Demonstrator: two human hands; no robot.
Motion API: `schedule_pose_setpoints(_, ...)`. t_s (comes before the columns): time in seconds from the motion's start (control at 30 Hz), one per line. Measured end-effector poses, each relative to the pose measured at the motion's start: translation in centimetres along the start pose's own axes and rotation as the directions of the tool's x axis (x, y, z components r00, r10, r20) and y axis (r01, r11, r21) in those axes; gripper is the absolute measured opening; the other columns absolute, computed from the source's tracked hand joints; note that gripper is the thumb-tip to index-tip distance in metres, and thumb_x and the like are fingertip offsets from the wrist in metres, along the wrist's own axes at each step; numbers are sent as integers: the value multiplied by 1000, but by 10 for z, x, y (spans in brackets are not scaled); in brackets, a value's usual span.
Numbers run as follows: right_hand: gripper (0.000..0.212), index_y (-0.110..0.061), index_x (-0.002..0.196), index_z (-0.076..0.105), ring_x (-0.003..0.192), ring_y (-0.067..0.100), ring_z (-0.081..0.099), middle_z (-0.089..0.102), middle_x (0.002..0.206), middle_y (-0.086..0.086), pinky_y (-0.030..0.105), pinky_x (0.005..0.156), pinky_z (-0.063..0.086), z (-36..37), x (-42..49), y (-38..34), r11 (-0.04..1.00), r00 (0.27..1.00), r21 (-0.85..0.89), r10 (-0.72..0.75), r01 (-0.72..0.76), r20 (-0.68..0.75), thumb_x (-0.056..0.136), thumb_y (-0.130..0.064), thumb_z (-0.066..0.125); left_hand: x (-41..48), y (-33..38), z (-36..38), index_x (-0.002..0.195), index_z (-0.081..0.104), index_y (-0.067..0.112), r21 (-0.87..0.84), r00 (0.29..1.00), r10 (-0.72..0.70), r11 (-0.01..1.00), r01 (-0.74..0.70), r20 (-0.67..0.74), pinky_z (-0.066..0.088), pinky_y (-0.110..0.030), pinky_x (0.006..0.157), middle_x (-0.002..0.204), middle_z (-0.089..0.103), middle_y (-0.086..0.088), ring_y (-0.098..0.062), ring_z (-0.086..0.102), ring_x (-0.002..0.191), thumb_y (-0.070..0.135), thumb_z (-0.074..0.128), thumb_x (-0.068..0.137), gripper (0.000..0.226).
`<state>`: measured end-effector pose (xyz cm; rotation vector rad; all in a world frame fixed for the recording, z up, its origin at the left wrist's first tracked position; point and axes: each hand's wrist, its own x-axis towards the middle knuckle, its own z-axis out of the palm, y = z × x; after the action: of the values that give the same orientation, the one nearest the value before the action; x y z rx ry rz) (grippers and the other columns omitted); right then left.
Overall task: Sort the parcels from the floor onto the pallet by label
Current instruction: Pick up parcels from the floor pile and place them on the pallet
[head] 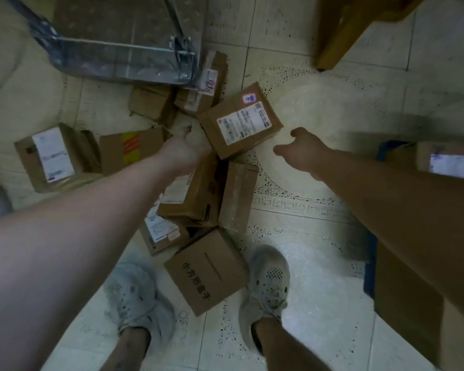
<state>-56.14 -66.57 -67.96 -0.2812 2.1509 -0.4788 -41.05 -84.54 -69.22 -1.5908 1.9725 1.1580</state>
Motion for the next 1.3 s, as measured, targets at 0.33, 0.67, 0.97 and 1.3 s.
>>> schedule_pose_setpoints(0.33, 39, -16, 135, 49, 114, 18, 55, 56, 133, 7, 33, 101, 45, 92, 93, -3, 900, 996, 435, -61, 28, 63, 98, -24, 53, 125, 25, 44, 129, 47, 21, 94, 933, 344, 931, -354, 105, 45, -44, 99, 129, 55, -4, -24, 52, 118, 21, 52, 94, 35)
schedule_pose_setpoints(0.67, 71, -18, 144, 23, 93, 7, 56, 56, 115, -4, 24, 81, 51, 66, 58, -30, 682, 988, 731, 88, 35, -130, 88, -12, 65, 71, 52, 24, 139, 33, 32, -167, 947, 276, 954, -249, 165, 47, -28, 71, 134, 51, 5, -16, 55, 106, 30, 66, 86, 62)
schedule_pose_setpoints(0.97, 65, -36, 144, 25, 87, -2, 55, 57, 109, -18, 16, 68, 44, -10, -90, -75, 730, 943, 663, 82, 163, -323, 93, -9, 55, -62, 92, -63, 136, 32, 38, -280, 893, 356, 918, -279, 275, 53, -33, 65, 117, 56, 11, -16, 60, 100, 23, 67, 84, 65)
schedule_pose_setpoints(1.3, 61, -40, 143, 24, 118, 14, 51, 50, 130, -8, 32, 94, 43, -49, -217, -40, 791, 897, 604, 195, 95, -396, 94, -21, 54, -188, 118, -63, 139, 35, 28, -276, 824, 457, 884, -377, 336, 49, -30, 81, 107, 59, 14, -9, 56, 98, 20, 58, 91, 54)
